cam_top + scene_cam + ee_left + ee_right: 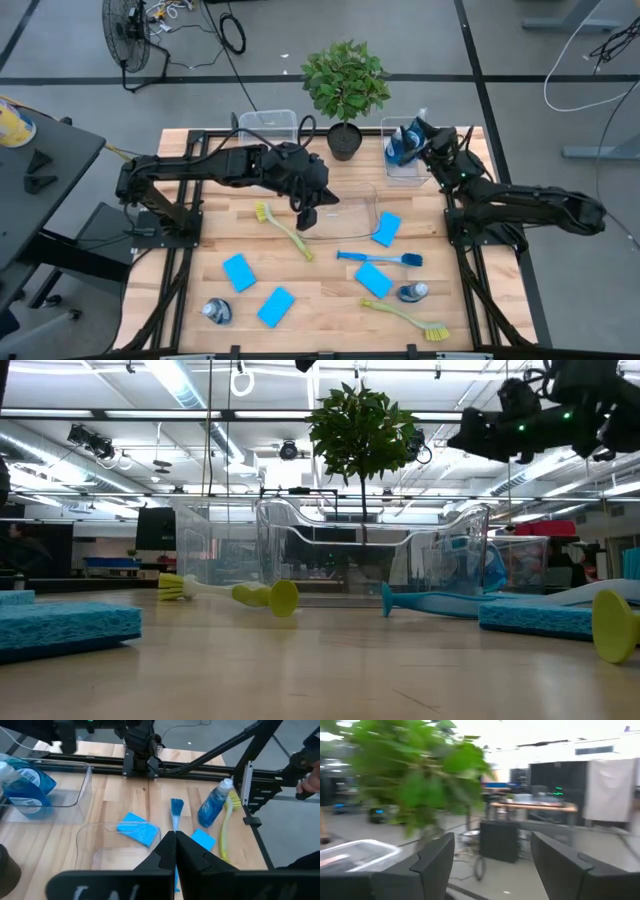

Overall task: Pick & Place Kitchen Sink Supplies
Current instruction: Put the dish soap into the top transparent bin

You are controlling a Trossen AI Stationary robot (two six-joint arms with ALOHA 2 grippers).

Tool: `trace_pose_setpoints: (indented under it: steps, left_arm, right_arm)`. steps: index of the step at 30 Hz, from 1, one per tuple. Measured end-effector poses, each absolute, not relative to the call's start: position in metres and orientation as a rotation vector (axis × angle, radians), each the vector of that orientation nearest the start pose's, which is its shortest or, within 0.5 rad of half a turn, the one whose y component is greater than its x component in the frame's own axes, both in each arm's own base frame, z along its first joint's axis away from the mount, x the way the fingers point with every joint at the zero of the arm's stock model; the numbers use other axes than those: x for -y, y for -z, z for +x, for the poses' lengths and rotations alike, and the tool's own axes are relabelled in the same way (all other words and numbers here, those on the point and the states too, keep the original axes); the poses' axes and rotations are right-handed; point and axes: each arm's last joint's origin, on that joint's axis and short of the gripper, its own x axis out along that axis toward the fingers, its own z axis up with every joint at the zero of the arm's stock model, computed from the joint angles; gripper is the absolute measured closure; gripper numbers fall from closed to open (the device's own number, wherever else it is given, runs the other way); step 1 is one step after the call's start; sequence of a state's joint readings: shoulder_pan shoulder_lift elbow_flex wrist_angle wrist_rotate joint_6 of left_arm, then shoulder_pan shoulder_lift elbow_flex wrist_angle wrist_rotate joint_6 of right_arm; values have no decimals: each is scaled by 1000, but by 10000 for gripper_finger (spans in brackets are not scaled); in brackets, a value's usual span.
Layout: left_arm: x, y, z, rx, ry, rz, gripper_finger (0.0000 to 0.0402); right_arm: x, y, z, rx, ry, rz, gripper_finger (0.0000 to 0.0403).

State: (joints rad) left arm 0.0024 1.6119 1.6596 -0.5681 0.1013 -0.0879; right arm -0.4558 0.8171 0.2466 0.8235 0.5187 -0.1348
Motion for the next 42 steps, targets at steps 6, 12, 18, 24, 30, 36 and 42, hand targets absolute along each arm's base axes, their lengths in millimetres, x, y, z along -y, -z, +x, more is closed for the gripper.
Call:
trace_pose_setpoints:
  steps: [6,12,18,24,30,36,42]
  left_arm:
    - [4,-403,346,-484,86,-94,395]
    - [4,-416,331,-454,88,-77,396]
    - [8,-425,318,-452,99,-71,397]
    - [22,-433,306,-439,149,-63,396]
    - [38,-438,292,-454,195,-48,398]
    - [58,-438,281,-483,263,-40,398]
    - [72,-436,273,-526,315,-24,397]
  right_arm:
    - [68,-250,160,148,769,-67,140]
    - [53,-274,176,51,516,-4,156]
    - [40,-295,181,73,355,33,213]
    - [26,-306,184,106,231,100,281]
    - [10,-311,185,116,134,159,350]
    - [-2,-308,186,76,55,207,397]
    - [-13,-306,185,52,4,230,400]
